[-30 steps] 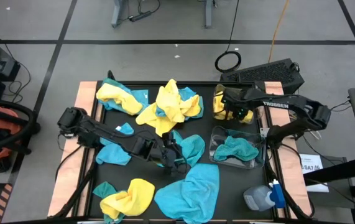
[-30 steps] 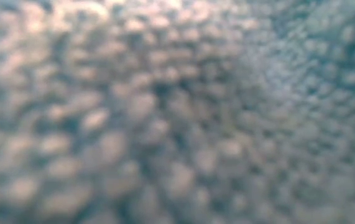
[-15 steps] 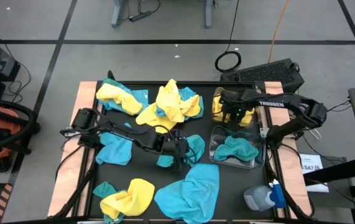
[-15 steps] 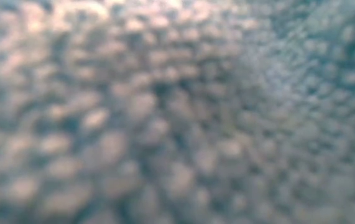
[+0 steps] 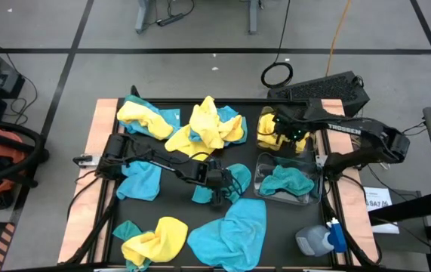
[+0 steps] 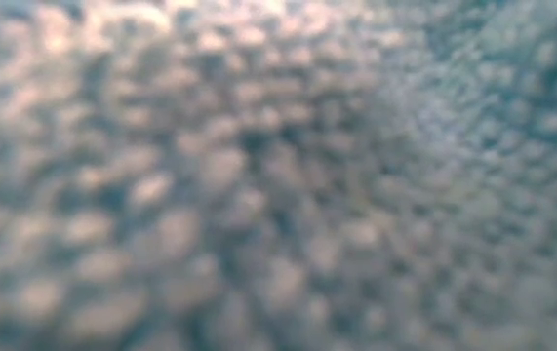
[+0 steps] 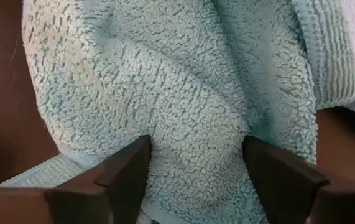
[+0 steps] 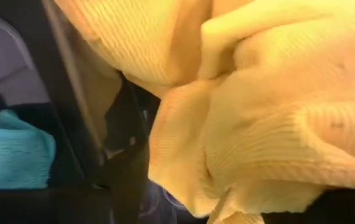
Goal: Sort microfiber towel by color & place in baskets
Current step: Put the yellow microfiber cloth into the top transparent bin, then put the blue microfiber cloth into the bottom transparent bin
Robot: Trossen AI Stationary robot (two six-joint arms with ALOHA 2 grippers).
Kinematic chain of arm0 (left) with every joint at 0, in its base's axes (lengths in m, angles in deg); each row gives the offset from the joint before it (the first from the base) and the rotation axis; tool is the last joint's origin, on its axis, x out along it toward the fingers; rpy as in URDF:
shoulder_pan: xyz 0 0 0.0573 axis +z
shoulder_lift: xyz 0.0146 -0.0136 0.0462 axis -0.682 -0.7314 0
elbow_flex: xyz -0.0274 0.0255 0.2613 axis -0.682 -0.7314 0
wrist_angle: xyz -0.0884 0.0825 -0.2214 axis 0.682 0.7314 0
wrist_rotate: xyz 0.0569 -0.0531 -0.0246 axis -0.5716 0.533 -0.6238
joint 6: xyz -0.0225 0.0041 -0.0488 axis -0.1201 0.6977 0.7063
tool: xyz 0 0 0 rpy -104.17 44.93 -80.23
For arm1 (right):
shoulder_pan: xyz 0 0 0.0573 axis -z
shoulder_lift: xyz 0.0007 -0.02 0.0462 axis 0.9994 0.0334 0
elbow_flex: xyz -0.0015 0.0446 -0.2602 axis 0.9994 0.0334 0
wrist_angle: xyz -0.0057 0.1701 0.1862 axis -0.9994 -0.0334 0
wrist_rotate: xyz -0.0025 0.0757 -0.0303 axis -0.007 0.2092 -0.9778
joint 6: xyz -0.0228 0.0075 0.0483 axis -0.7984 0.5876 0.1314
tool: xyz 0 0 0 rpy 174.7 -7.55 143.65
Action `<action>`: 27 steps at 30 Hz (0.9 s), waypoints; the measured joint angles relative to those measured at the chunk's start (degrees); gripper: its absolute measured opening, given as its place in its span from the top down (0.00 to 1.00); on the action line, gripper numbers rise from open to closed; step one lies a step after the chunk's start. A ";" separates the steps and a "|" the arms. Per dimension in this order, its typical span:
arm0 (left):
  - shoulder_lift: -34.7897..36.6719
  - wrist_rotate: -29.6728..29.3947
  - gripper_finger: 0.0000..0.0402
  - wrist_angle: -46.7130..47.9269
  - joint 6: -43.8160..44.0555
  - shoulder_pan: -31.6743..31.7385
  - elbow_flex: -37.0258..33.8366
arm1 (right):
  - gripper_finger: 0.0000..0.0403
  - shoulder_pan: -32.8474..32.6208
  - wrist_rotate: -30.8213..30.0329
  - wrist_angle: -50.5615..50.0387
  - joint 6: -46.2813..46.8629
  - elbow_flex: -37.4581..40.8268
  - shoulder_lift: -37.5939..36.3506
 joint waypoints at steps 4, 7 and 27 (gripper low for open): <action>-0.44 0.82 0.55 -0.35 -0.08 0.05 -0.02 | 0.33 0.00 -0.02 -3.19 0.52 -3.59 -2.70; -0.50 1.02 0.73 -0.93 -0.20 0.06 -0.08 | 0.32 0.00 -0.04 -4.52 0.55 -6.45 -4.79; -0.04 1.33 0.96 6.32 -6.58 -0.17 6.94 | 0.34 -3.85 9.13 -1.44 0.44 -15.64 -17.14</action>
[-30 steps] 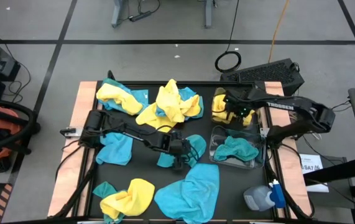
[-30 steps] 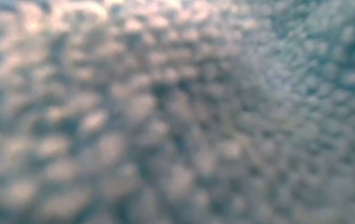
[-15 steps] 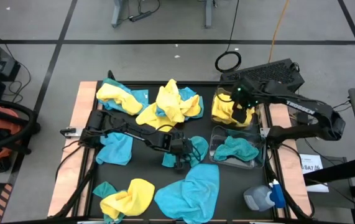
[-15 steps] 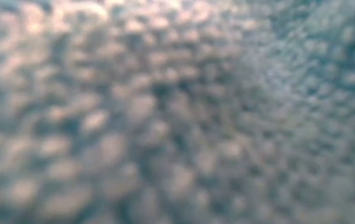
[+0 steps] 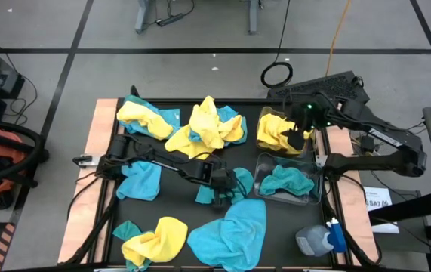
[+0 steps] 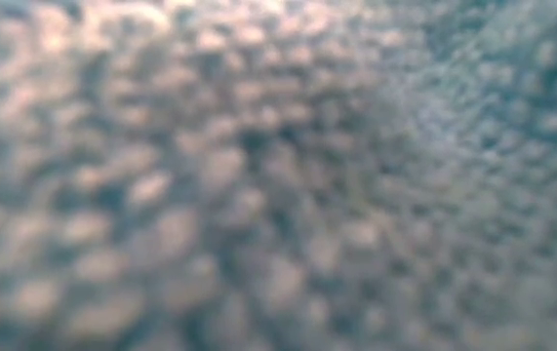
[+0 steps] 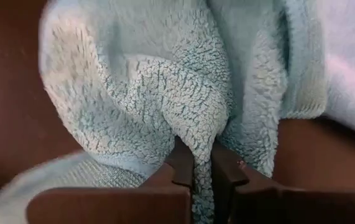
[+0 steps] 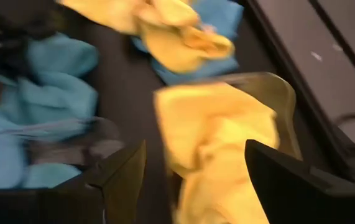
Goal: Sort microfiber towel by color & place in baskets
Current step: Put the blue microfiber cloth into the bottom transparent bin
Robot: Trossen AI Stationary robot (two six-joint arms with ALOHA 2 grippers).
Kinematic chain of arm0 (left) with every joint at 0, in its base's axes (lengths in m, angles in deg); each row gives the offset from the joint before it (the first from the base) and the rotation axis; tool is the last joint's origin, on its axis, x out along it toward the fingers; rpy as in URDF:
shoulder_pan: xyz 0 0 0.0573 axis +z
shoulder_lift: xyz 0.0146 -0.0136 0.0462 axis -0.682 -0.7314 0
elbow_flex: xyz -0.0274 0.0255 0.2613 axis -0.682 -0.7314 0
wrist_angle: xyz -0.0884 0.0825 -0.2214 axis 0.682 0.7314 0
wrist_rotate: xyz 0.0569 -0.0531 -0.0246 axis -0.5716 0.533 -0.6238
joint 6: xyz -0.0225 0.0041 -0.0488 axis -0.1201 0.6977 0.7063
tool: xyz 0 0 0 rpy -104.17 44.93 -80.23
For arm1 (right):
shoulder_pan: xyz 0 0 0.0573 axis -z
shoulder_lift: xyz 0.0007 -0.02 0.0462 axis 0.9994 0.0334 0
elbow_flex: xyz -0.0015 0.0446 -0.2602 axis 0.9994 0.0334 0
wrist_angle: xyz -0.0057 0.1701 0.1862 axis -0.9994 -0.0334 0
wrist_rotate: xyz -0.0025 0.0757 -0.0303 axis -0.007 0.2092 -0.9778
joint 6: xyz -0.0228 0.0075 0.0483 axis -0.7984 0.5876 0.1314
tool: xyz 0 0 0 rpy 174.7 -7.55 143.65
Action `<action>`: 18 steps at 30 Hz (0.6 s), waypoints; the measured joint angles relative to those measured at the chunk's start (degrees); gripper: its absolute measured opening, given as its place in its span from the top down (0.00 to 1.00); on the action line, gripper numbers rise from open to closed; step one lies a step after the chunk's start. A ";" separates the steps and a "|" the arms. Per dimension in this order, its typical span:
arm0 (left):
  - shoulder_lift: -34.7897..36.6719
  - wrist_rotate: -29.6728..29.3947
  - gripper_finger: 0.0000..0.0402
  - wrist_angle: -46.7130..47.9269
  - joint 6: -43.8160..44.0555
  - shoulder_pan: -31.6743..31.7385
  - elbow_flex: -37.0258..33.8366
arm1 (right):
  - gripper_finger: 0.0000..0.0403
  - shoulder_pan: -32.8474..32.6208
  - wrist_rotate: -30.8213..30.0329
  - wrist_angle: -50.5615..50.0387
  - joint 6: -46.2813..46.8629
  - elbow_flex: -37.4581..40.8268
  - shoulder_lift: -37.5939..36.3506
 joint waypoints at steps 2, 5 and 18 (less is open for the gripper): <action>1.60 -1.32 0.96 1.99 -0.54 -0.02 0.44 | 0.34 -0.88 2.53 0.86 0.01 0.00 -0.60; 4.32 -3.17 0.96 2.17 -1.09 -0.04 0.83 | 0.34 -2.27 5.94 2.19 0.06 0.00 -1.14; 17.45 -14.52 0.96 1.60 -5.21 -2.07 0.81 | 0.34 -10.97 12.00 12.60 0.09 0.02 -0.87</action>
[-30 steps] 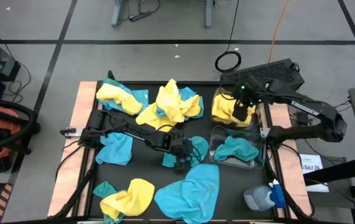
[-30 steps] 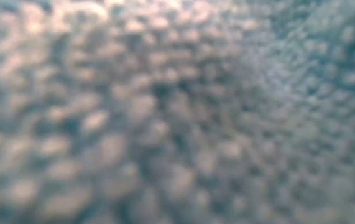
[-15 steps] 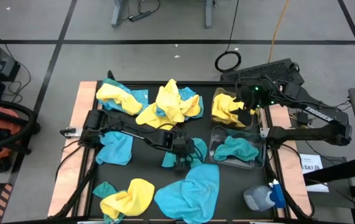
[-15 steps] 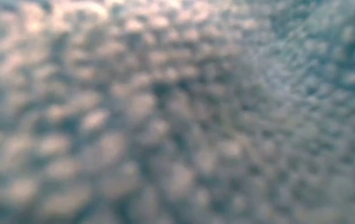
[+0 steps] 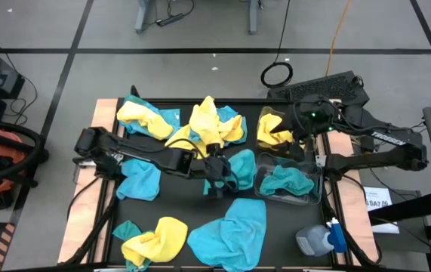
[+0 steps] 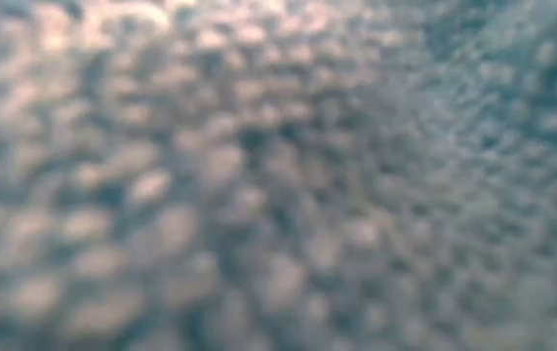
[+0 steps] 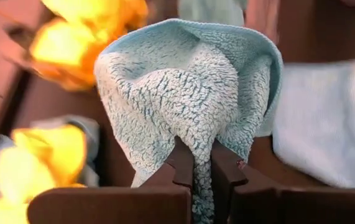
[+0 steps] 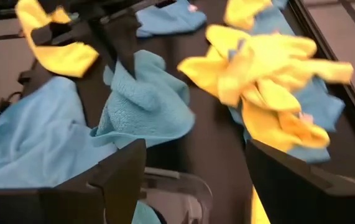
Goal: Sort microfiber towel by color & place in baskets
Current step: Put the blue microfiber cloth into the bottom transparent bin
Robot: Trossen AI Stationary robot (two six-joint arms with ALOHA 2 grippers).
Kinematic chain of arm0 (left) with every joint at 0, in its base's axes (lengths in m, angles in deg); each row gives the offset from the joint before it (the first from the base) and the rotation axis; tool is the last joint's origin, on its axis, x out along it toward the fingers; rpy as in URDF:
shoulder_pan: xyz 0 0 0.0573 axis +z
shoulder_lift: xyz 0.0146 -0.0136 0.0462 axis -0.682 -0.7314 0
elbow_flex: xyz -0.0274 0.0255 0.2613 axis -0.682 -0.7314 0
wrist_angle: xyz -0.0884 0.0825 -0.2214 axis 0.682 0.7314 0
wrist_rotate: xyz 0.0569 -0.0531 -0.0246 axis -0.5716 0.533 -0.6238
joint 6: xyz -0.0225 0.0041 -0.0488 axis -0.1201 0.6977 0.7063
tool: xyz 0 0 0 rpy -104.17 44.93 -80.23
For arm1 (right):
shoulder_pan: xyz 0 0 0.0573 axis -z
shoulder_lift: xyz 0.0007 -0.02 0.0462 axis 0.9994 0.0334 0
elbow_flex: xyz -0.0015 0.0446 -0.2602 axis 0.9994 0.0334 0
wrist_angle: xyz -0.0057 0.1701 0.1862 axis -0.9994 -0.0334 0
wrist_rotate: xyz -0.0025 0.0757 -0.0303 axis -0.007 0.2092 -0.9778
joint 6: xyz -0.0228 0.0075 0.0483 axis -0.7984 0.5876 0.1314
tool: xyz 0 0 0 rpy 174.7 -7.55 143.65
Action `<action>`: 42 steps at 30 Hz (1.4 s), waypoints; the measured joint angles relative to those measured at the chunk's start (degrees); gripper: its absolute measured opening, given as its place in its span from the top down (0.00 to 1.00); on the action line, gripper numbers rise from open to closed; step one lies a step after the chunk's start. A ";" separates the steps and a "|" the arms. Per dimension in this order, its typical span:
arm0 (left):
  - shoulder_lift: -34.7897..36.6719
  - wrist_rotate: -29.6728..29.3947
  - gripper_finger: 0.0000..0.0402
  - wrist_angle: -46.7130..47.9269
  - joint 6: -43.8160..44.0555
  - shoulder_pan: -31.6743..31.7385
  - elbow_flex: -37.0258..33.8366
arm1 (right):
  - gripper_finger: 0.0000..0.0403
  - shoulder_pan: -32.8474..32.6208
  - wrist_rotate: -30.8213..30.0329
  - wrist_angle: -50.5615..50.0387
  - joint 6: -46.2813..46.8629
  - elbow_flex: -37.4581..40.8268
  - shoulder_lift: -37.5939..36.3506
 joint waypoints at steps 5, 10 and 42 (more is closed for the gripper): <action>2.38 -1.61 0.96 -4.19 -2.82 -0.33 0.00 | 0.34 -4.14 -0.08 5.34 0.00 0.00 0.81; 2.75 -1.91 0.96 -8.61 -5.60 -0.31 0.00 | 0.34 -8.55 -0.24 10.13 -0.76 0.02 3.01; 2.79 1.87 0.96 -27.08 -18.38 0.19 0.02 | 0.34 -17.96 -10.73 21.41 -7.02 0.07 13.35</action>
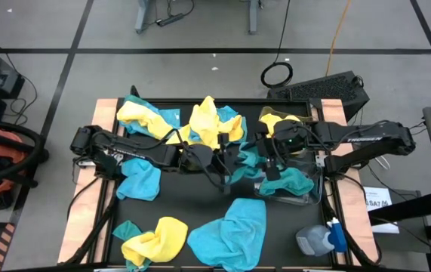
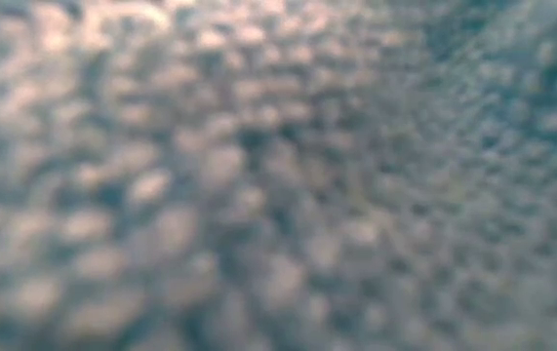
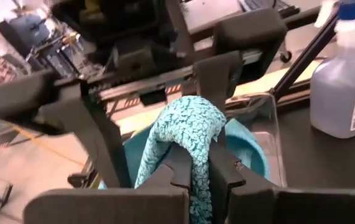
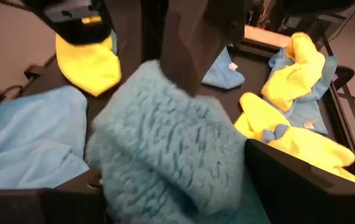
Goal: Sort microfiber towel by color & place in baskets
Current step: Put the blue microfiber cloth into the bottom transparent bin
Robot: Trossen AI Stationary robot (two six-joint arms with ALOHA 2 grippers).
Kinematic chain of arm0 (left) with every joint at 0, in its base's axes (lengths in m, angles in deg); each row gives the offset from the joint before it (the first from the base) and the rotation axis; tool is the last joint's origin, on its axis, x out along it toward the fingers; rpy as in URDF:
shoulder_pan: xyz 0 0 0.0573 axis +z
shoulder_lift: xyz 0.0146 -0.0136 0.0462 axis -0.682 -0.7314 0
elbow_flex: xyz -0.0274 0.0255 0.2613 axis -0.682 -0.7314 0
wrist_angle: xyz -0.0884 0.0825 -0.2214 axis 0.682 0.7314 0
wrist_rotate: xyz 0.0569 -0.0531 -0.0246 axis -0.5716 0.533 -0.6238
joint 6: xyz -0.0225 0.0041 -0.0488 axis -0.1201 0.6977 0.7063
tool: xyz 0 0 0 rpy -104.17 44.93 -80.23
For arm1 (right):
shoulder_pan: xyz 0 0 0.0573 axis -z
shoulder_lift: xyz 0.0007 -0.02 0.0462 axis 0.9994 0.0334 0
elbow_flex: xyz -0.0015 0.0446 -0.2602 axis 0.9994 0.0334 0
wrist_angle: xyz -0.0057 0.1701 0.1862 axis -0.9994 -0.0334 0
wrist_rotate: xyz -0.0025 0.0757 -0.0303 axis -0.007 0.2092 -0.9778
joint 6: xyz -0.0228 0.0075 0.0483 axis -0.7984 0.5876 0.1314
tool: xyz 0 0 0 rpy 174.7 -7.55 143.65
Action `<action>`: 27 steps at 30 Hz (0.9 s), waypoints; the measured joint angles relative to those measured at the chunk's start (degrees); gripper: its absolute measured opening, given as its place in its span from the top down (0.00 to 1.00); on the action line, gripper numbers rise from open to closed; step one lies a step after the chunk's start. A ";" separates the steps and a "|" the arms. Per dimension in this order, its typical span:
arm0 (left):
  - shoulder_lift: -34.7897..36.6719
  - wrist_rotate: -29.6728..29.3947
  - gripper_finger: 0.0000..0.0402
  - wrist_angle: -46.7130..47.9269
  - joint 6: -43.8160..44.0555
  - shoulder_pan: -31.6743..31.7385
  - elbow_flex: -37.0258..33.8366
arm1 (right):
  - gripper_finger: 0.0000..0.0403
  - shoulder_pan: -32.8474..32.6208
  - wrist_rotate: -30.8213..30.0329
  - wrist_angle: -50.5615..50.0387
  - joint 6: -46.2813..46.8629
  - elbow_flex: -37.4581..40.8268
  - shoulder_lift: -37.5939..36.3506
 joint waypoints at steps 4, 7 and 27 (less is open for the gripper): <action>0.01 1.82 0.96 -1.33 -1.42 0.02 0.00 | 0.35 -0.02 1.57 1.31 0.44 0.02 0.61; 0.07 2.34 0.96 -2.32 -1.68 -0.02 0.00 | 0.40 -0.27 3.11 2.67 0.59 0.02 0.99; 0.06 -4.57 0.50 5.67 -2.90 -2.01 0.07 | 0.96 -0.66 -2.22 -11.28 2.40 0.02 -1.59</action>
